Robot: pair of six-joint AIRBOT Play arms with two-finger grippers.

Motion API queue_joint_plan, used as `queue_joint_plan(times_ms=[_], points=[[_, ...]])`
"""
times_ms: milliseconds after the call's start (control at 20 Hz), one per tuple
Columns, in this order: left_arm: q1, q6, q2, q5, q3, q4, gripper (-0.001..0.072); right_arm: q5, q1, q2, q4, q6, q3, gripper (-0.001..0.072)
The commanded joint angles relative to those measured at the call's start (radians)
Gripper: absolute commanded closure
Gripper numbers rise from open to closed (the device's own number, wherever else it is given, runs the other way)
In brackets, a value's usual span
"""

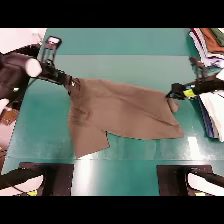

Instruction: Fold the shirts.

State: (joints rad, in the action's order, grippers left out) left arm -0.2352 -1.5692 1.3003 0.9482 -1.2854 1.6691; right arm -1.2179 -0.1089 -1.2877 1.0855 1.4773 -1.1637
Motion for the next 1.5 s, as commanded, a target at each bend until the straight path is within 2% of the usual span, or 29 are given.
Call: queue_joint_plan(times_ms=[0,100,150,200,250,400,550,650,800,900,950,1000,1050,1200,1400,1450], points=[[0.029,-0.048,0.109,-0.153,0.016,0.052,0.0682,0.098,-0.029,-0.190,0.009,-0.013,-0.108,0.0695],[0.079,-0.095,0.103,-0.149,0.014,0.043,0.0673,0.074,-0.013,-0.235,0.006,-0.013,-0.196,0.0691],[0.105,-0.100,0.097,-0.129,0.012,0.026,0.0462,0.052,-0.003,-0.247,0.006,-0.013,-0.237,0.0573],[0.130,-0.099,0.086,-0.103,0.010,-0.003,0.0304,0.026,0.008,-0.249,0.006,-0.013,-0.270,0.0324],[0.156,-0.097,0.076,-0.058,0.005,-0.029,0.0300,0.000,0.018,-0.242,0.005,-0.016,-0.294,0.0286],[0.231,0.022,0.015,0.096,-0.002,-0.141,0.0300,-0.094,0.054,-0.177,0.005,-0.065,-0.307,0.0286],[0.305,0.163,-0.043,0.260,0.046,-0.332,0.0299,-0.182,0.084,-0.087,0.002,-0.097,-0.265,0.0287],[0.336,0.189,-0.077,0.295,0.144,-0.410,0.0298,-0.170,0.100,-0.008,-0.028,-0.117,-0.170,0.0286],[0.344,0.191,-0.102,0.279,0.330,-0.472,0.0298,-0.158,0.129,0.096,-0.110,-0.148,-0.016,0.0286],[0.344,0.191,-0.102,0.216,0.441,-0.525,0.0297,-0.133,0.149,0.148,-0.154,-0.161,0.062,0.0286],[0.344,0.191,-0.102,0.172,0.486,-0.549,0.0227,-0.120,0.158,0.170,-0.166,-0.162,0.095,0.0287],[0.344,0.191,-0.102,0.135,0.520,-0.575,0.0099,-0.116,0.161,0.183,-0.178,-0.162,0.118,0.0287],[0.344,0.191,-0.101,0.106,0.548,-0.601,0.0086,-0.118,0.160,0.192,-0.174,-0.162,0.130,0.0287],[0.339,0.192,-0.101,0.072,0.597,-0.629,0.0087,-0.117,0.159,0.198,-0.177,-0.162,0.141,0.0287],[0.249,0.190,-0.101,0.004,0.621,-0.640,0.0089,-0.118,0.159,0.198,-0.177,-0.162,0.141,0.0287],[0.233,0.189,-0.101,-0.002,0.615,-0.642,0.0207,-0.120,0.159,0.198,-0.177,-0.162,0.141,0.0287]])
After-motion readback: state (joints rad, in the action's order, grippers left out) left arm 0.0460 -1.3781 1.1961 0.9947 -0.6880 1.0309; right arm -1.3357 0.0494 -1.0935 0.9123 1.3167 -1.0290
